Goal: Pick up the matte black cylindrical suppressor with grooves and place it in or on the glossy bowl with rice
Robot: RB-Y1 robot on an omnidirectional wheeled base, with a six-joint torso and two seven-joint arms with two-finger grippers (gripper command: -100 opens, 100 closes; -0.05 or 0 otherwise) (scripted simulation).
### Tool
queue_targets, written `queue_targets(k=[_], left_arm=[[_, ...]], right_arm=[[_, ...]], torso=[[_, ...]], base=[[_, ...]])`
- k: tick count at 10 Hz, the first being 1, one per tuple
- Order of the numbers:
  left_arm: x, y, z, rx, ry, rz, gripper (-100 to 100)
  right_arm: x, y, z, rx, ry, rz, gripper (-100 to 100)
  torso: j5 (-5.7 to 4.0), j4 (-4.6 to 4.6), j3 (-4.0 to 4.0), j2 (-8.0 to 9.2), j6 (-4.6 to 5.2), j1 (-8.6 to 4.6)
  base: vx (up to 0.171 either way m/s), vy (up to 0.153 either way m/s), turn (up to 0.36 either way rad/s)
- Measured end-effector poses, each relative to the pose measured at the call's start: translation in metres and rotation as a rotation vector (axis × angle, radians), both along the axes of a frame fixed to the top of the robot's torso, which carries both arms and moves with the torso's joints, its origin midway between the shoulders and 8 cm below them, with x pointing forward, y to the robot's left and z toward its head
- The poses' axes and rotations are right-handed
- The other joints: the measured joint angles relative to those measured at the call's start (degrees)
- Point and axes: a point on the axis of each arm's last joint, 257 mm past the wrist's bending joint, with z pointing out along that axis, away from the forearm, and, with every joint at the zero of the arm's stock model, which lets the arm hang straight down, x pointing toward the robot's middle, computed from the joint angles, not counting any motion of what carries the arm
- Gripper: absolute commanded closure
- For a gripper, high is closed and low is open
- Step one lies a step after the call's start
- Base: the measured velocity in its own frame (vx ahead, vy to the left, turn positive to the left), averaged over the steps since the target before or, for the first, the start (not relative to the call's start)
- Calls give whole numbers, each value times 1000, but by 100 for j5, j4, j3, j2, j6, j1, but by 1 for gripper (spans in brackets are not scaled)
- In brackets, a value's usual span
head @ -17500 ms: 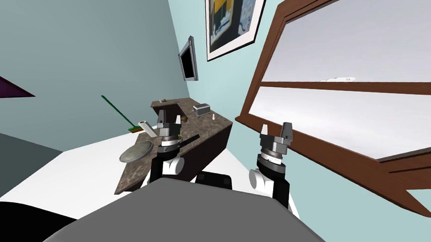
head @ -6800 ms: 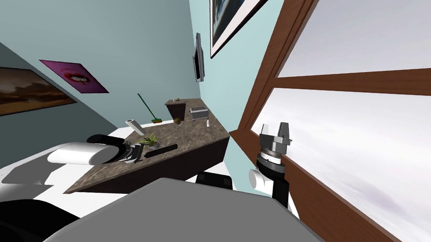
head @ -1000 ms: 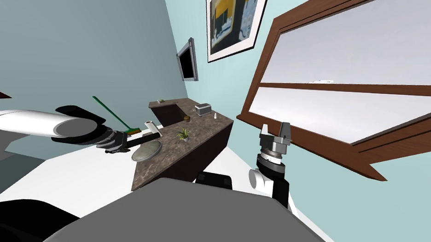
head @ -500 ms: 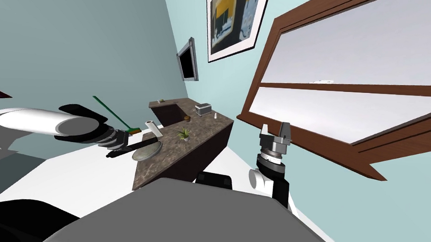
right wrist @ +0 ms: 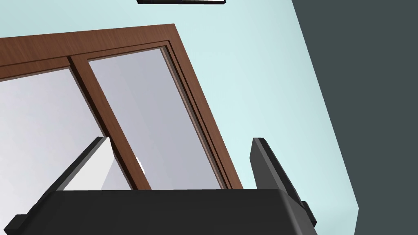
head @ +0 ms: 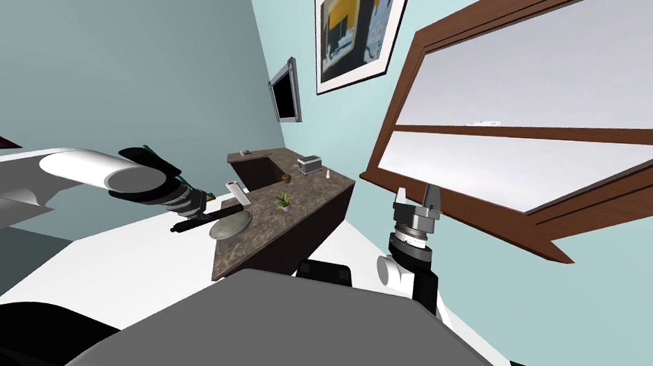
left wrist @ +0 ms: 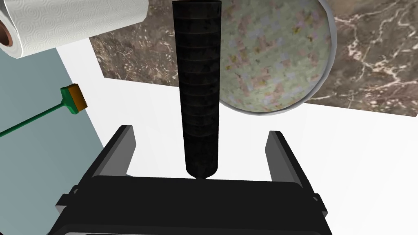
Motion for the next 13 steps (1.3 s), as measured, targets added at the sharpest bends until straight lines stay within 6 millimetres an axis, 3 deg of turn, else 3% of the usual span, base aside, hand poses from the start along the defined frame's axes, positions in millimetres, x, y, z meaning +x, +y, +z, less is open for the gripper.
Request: queue_targets(k=[7, 8, 13], left_arm=[[27, -36, 26, 0, 5, -2, -100], [28, -37, 26, -1, 4, 1, 0], [28, -37, 26, -1, 4, 1, 0]], right_arm=[[0, 0, 0, 0, 0, 0, 0], [0, 0, 0, 0, 0, 0, 0], [0, 0, 0, 0, 0, 0, 0]], torso=[[0, 0, 0, 0, 1, 2], [1, -1, -2, -4, -2, -3], [-1, -3, -8, -13, -1, -10]], base=[[-38, 32, -6], [0, 0, 0], [0, 0, 0]])
